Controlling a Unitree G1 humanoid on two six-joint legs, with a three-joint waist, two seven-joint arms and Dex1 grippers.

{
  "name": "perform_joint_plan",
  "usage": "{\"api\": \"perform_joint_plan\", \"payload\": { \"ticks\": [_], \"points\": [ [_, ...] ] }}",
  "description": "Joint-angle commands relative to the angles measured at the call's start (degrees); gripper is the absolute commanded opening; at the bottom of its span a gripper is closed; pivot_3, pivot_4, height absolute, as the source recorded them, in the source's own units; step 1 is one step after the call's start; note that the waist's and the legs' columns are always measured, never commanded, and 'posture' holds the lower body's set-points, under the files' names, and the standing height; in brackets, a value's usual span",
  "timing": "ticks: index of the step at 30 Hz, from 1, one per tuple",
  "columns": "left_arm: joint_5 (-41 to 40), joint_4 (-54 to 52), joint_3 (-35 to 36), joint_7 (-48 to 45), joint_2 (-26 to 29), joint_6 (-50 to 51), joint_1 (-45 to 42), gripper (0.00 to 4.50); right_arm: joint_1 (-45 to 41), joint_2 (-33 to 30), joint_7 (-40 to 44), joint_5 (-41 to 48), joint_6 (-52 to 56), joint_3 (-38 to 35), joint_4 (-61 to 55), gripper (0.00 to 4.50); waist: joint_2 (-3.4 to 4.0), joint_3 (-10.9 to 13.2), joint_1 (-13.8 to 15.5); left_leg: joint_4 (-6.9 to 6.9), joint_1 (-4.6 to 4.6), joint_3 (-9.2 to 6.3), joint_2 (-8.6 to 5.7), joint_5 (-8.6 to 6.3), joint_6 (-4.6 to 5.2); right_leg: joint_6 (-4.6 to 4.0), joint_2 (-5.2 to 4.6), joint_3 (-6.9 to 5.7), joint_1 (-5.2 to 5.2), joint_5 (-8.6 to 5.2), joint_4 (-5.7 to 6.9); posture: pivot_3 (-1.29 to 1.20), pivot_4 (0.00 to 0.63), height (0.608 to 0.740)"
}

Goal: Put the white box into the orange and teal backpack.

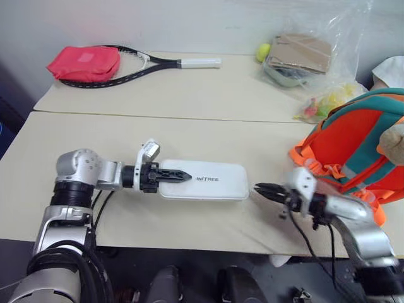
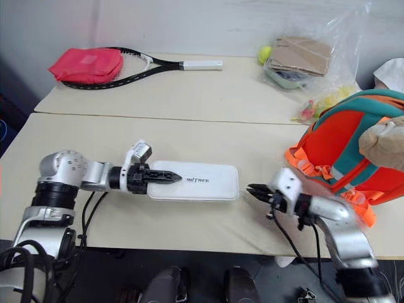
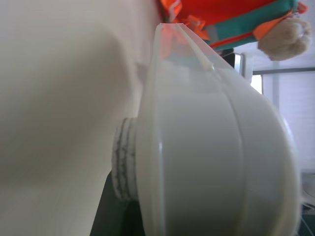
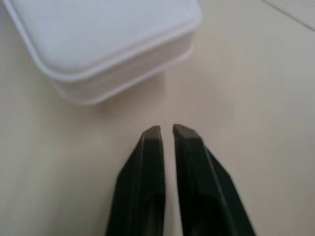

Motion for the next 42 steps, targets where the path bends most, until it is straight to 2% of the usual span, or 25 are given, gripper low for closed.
{"api": "perform_joint_plan", "payload": {
  "ticks": [1, 4, 5, 6, 7, 8, 9, 11, 15, 18, 21, 24, 33, 37, 42],
  "points": [
    [-3.0, -11.7, 6.2, -1.2, 0.7, -4.9, 4.2, 1.22, 9.1, 1.5, -4.5, 6.2, 2.1, -10.6, -8.9, 1.54, 0.0, 0.0, 0.1, -0.01, -0.02, 0.0, -0.01, 0.0, 0.0, 0.0, -0.01, 0.0, 0.0, 0.0, -0.03, 0.0, 0.15, 0.74],
    [-0.8, -21.7, 9.8, -6.4, -0.8, -21.2, 11.7, 1.22, 20.9, 4.4, -7.0, 9.7, 2.4, -20.7, -13.1, 2.58, 0.03, 0.0, 0.3, -0.12, 0.06, 0.04, -0.05, -0.01, 0.01, 0.0, -0.05, 0.07, 0.06, 0.0, -0.23, 0.0, 0.15, 0.74],
    [-2.7, -22.9, 13.3, -6.7, -3.0, -24.7, 13.0, 1.22, 24.3, 5.5, -7.1, 11.1, 1.8, -24.0, -13.7, 2.92, 0.02, 0.0, 0.3, -0.21, 0.17, 0.04, -0.06, 0.0, -0.01, 0.0, -0.04, 0.08, 0.13, 0.0, -0.26, 0.0, 0.15, 0.74],
    [-1.4, -25.0, 13.5, -8.6, -2.7, -28.9, 14.9, 1.22, 27.4, 6.7, -7.0, 13.5, 1.3, -28.8, -13.2, 2.92, -0.01, 0.0, 0.6, -0.23, 0.18, 0.05, -0.05, 0.0, -0.01, 0.0, -0.03, 0.08, 0.14, 0.0, -0.33, 0.0, 0.15, 0.74],
    [0.7, -27.0, 12.9, -11.4, -1.8, -33.8, 16.6, 1.22, 29.8, 7.5, -6.9, 15.4, 0.9, -33.1, -12.2, 3.33, -0.03, 0.0, 0.2, -0.26, 0.24, 0.06, -0.04, 0.05, -0.06, 0.0, 0.02, 0.08, 0.2, 0.0, -0.37, 0.0, 0.15, 0.74],
    [2.8, -28.2, 12.0, -13.0, -1.0, -37.3, 17.7, 1.22, 31.1, 7.8, -6.8, 16.5, 0.6, -36.2, -11.1, 3.44, 0.15, 0.0, 0.4, -0.31, 0.34, 0.18, -0.07, 0.08, -0.01, 0.0, 0.01, 0.21, 0.25, 0.0, -0.38, 0.0, 0.15, 0.74],
    [5.7, -28.7, 10.2, -14.6, 0.5, -40.8, 18.4, 1.22, 32.1, 7.6, -6.4, 16.9, -0.3, -38.6, -9.8, 3.77, 0.16, 0.0, 0.6, -0.52, 0.54, 0.17, -0.07, 0.03, -0.09, 0.0, 0.02, 0.25, 0.36, 0.0, -0.39, 0.0, 0.15, 0.74],
    [9.5, -28.1, 8.0, -17.6, 1.9, -47.1, 18.9, 1.22, 32.5, 5.6, -6.1, 16.1, -1.9, -41.8, -6.7, 3.77, 0.16, 0.0, 0.8, -0.64, 0.56, 0.17, -0.02, 0.01, -0.18, -0.05, 0.13, 0.24, 0.35, -0.03, -0.52, 0.0, 0.15, 0.74],
    [9.4, -26.5, 7.4, -19.5, 1.6, -50.2, 18.3, 1.22, 26.2, -0.6, -6.6, 17.3, -1.8, -44.1, -1.2, 3.77, 0.16, 0.0, -0.2, -0.56, 0.65, 0.39, -0.04, -0.04, -0.01, -0.04, 0.07, 0.42, 0.46, -0.02, -0.55, 0.0, 0.15, 0.74],
    [9.3, -26.9, 6.7, -20.1, 1.7, -50.7, 18.0, 1.22, 18.9, -4.1, -6.5, 18.3, -0.8, -41.7, 2.6, 3.77, 0.19, 0.1, -0.5, -0.56, 0.75, 0.38, -0.04, -0.07, 0.01, -0.04, 0.06, 0.44, 0.54, -0.02, -0.54, 0.0, 0.15, 0.74],
    [9.0, -27.7, 6.5, -19.8, 1.7, -50.6, 18.2, 1.22, 11.4, -5.6, -5.8, 18.4, 1.2, -35.0, 3.6, 3.77, 0.2, 0.1, -0.2, -0.64, 0.75, 0.23, 0.06, 0.0, -0.11, -0.06, 0.16, 0.32, 0.51, -0.03, -0.5, 0.0, 0.15, 0.74],
    [8.3, -28.3, 7.5, -18.9, 1.9, -50.0, 18.5, 1.22, 4.6, -5.8, -5.4, 19.1, 4.1, -28.4, 4.1, 3.2, 0.23, 0.1, -0.2, -0.57, 0.54, 0.23, 0.06, 0.05, -0.13, -0.07, 0.16, 0.31, 0.28, -0.03, -0.41, 0.0, 0.15, 0.74],
    [4.2, -28.7, 13.1, -15.0, 3.1, -47.1, 20.9, 1.22, -7.7, -3.1, -5.2, 15.6, 3.1, -16.6, 7.8, 0.09, 0.24, 0.1, -0.2, -0.47, 0.41, 0.24, -0.01, 0.07, -0.01, -0.06, 0.05, 0.31, 0.17, -0.03, -0.31, 0.0, 0.15, 0.74],
    [3.7, -22.2, 19.0, -10.4, 2.8, -47.3, 21.9, 1.22, -13.2, 0.3, -3.3, 20.3, 8.1, -8.5, 1.9, 0.04, 0.24, 0.1, -1.0, -0.5, 0.42, 0.28, 0.04, 0.1, -0.07, -0.06, 0.08, 0.34, 0.08, -0.03, -0.21, 0.0, 0.15, 0.74],
    [4.4, -18.4, 22.4, -7.8, 3.2, -47.9, 23.3, 1.22, -17.4, 5.0, -4.2, 27.5, 15.7, -1.6, -5.8, 0.04, 0.21, 0.1, -1.4, -0.55, 0.37, 0.24, 0.08, 0.17, -0.17, -0.06, 0.1, 0.31, -0.07, -0.03, -0.1, 0.0, 0.15, 0.74]
  ]
}}
